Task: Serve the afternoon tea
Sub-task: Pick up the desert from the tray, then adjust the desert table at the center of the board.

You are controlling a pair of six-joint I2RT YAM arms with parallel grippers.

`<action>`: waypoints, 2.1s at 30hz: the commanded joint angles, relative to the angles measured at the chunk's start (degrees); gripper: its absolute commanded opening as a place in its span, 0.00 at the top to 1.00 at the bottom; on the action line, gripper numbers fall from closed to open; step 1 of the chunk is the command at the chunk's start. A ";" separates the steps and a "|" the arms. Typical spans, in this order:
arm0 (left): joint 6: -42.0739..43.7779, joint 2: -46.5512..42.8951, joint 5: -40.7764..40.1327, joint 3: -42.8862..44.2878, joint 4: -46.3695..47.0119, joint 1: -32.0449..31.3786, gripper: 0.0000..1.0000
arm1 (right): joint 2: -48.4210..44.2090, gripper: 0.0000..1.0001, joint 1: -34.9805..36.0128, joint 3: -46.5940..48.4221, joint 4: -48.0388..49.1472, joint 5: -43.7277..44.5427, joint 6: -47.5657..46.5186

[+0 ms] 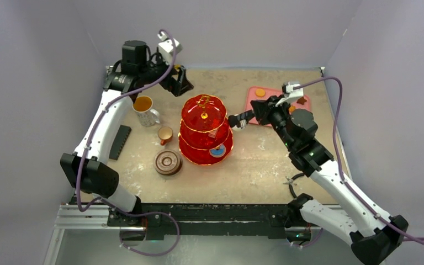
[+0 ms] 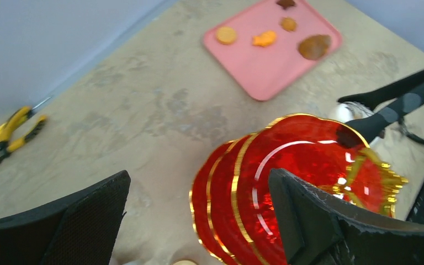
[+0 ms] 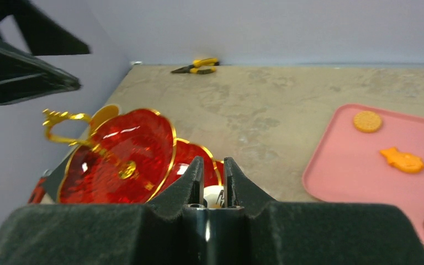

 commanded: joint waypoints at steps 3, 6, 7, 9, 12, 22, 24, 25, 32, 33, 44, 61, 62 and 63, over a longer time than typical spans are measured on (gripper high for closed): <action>4.73 1.50 7.57 3.95 -3.69 -5.80 0.04 | -3.70 1.00 1.93 -0.05 -3.99 -6.25 2.67; 6.89 2.29 10.67 6.66 -6.86 -6.18 0.03 | -3.61 1.00 2.51 0.39 -4.75 -7.08 2.56; 8.84 2.45 11.73 7.73 -8.54 -6.22 0.03 | -3.45 1.00 2.63 0.56 -4.76 -7.15 2.47; 11.59 2.80 13.62 9.93 -12.27 -6.30 0.02 | -2.88 1.00 2.69 0.96 -4.76 -7.27 2.34; 15.96 4.20 14.31 13.71 -18.23 -6.66 0.01 | -1.95 1.00 3.05 1.46 -4.04 -7.90 2.40; 29.45 6.35 16.20 20.94 -34.37 -7.26 0.02 | -1.39 1.00 4.63 2.58 -4.27 -6.71 2.14; 24.78 6.07 15.36 18.40 -30.10 -7.97 0.04 | -1.80 1.00 4.83 2.61 -4.12 -6.59 2.40; 21.00 5.28 15.01 16.30 -26.77 -8.31 0.05 | -1.99 1.00 4.89 2.65 -4.12 -6.49 2.54; -5.50 -4.77 5.78 -2.05 2.77 -12.20 0.20 | -2.51 1.00 5.20 2.26 -4.90 -5.01 2.28; -6.83 -4.68 4.48 -2.06 2.94 -13.05 0.23 | -2.50 1.00 5.23 2.26 -5.00 -4.75 2.18; -11.29 -6.32 -14.83 -3.31 7.76 -21.37 0.69 | -3.69 1.00 5.26 1.94 -4.85 -2.93 1.92; -4.54 -10.38 -34.65 -1.47 -0.79 -28.77 0.30 | -4.08 1.00 5.30 2.69 -4.81 -1.24 0.31; -4.39 -10.87 -35.50 -2.01 -0.55 -28.81 0.27 | -4.08 1.00 5.25 2.74 -4.80 -1.34 0.31; -4.51 -11.25 -36.38 -2.29 -0.54 -28.71 0.26 | -4.15 1.00 5.29 2.78 -4.77 -1.36 0.31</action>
